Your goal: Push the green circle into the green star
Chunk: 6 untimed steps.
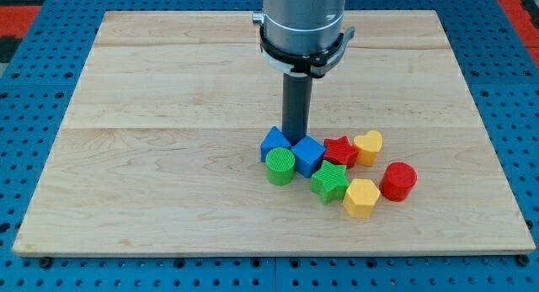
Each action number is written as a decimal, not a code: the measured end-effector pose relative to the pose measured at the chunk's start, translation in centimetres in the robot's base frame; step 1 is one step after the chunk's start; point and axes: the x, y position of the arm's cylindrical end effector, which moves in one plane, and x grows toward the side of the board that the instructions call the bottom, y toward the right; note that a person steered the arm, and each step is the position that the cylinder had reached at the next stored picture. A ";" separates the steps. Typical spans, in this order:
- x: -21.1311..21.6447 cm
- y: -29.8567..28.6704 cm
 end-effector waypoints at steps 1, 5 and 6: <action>-2.8 -0.4; 3.6 -1.2; 4.7 2.6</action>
